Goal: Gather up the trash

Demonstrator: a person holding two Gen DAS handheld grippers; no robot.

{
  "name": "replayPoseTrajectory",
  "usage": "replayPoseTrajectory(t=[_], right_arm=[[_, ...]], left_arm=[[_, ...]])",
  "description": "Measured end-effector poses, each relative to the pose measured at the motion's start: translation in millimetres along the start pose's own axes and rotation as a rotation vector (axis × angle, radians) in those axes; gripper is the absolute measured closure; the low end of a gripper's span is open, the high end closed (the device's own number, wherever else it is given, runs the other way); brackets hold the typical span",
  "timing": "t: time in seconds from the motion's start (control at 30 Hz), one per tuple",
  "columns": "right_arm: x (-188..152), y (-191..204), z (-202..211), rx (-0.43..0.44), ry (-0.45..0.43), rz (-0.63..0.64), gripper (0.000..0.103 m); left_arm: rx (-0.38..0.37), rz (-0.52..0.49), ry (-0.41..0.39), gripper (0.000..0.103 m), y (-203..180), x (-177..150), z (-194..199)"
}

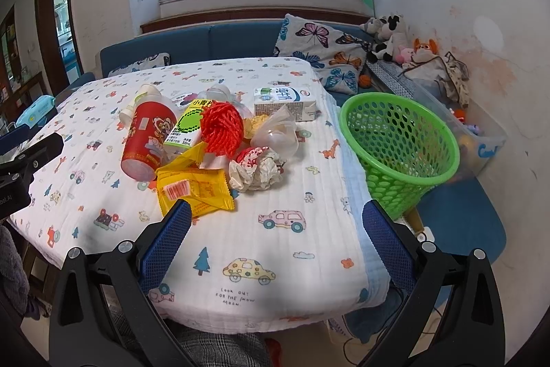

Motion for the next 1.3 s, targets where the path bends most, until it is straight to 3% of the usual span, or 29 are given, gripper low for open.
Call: replayPoseTrajectory(t=[1.3], right_arm=[[-3.9, 0.6, -9.4, 0.002, 0.022, -0.004, 0.004]], left_arm=[[0.003, 0.007, 0.011, 0.007, 3.1, -4.2, -5.0]])
Point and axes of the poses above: each gripper's, at about its wrist camera, not at the fingertips, and z roughly against the way its jaws point, y to its left, x to its top, the point moved 9 cm from there along -z, roughly the way its jaws point, and after that the axes turned 4 degrees about x, right-handed, at the moved point
